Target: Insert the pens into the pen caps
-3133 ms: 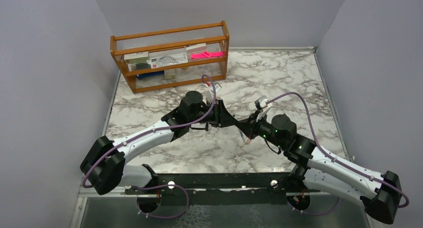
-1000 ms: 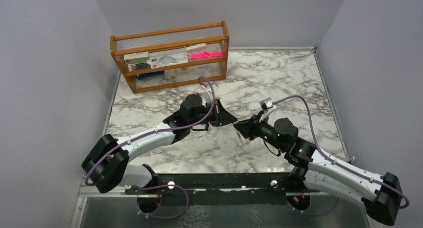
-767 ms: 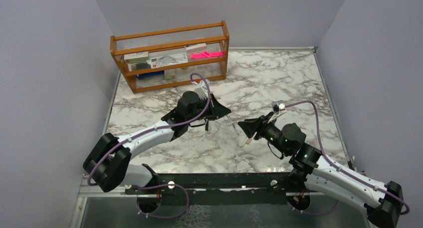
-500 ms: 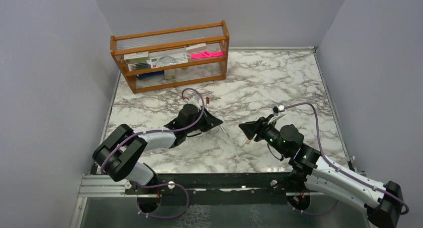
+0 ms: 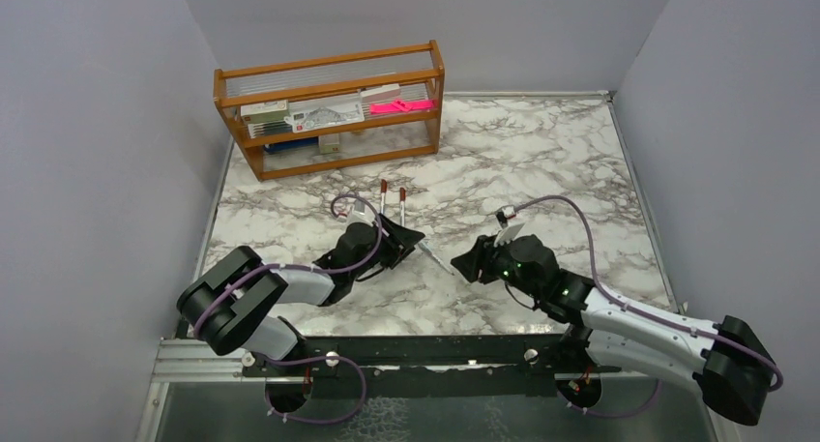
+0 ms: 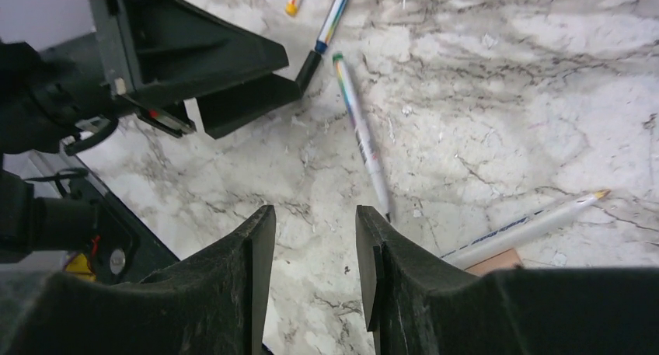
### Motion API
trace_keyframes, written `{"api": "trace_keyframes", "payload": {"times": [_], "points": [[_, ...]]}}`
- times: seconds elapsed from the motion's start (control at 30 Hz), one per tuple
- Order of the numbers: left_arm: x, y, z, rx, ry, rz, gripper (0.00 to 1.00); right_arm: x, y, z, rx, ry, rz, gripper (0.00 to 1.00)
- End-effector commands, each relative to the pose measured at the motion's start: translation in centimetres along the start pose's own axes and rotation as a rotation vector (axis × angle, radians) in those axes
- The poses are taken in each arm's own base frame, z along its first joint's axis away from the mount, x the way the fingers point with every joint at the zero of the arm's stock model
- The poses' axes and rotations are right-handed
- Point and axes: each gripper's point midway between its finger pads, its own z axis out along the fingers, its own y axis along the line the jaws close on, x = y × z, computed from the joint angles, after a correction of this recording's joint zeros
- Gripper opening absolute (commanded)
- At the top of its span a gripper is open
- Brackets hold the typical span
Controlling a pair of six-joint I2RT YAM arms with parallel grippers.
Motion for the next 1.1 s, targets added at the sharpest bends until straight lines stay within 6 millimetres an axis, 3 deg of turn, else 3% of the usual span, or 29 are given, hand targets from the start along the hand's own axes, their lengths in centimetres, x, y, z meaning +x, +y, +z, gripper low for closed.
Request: {"api": "trace_keyframes", "payload": {"times": [0.0, 0.2, 0.37, 0.47, 0.53, 0.6, 0.7, 0.83, 0.93, 1.07], "points": [[-0.9, -0.9, -0.4, 0.045, -0.053, -0.012, 0.55, 0.8, 1.9, 0.9, -0.077, 0.082, -0.026, 0.43], [-1.4, -1.0, -1.7, 0.048, -0.080, 0.083, 0.51, 1.5, 1.3, 1.9, -0.044, 0.106, -0.023, 0.37], [-2.7, -4.1, -1.3, 0.039, -0.103, 0.352, 0.50, 1.4, -0.2, 3.0, 0.082, 0.137, -0.012, 0.04], [-3.1, -7.1, 1.1, 0.001, -0.056, 0.585, 0.55, 1.0, -2.1, 3.1, 0.203, 0.105, 0.023, 0.03], [-3.3, -9.3, 3.8, -0.021, -0.005, 0.721, 0.62, 0.5, -3.0, 2.8, 0.263, 0.086, 0.020, 0.18], [-2.4, -10.1, 6.6, -0.023, 0.088, 0.851, 0.64, -0.1, -3.4, 2.5, 0.294, 0.075, 0.013, 0.17], [-1.4, -9.4, 11.0, -0.056, 0.215, 1.009, 0.63, -0.5, -3.2, 1.8, 0.284, 0.062, 0.016, 0.03], [-0.4, -6.7, 15.6, -0.128, 0.328, 1.095, 0.46, -0.1, -3.7, 0.6, 0.286, 0.063, 0.023, 0.02], [1.1, -3.9, 17.6, -0.171, 0.409, 1.111, 0.40, 0.8, -4.6, 0.0, 0.313, 0.071, 0.035, 0.02], [2.5, -1.1, 18.2, -0.219, 0.455, 1.111, 0.38, 1.2, -5.4, -0.2, 0.348, 0.076, 0.042, 0.02]]}}
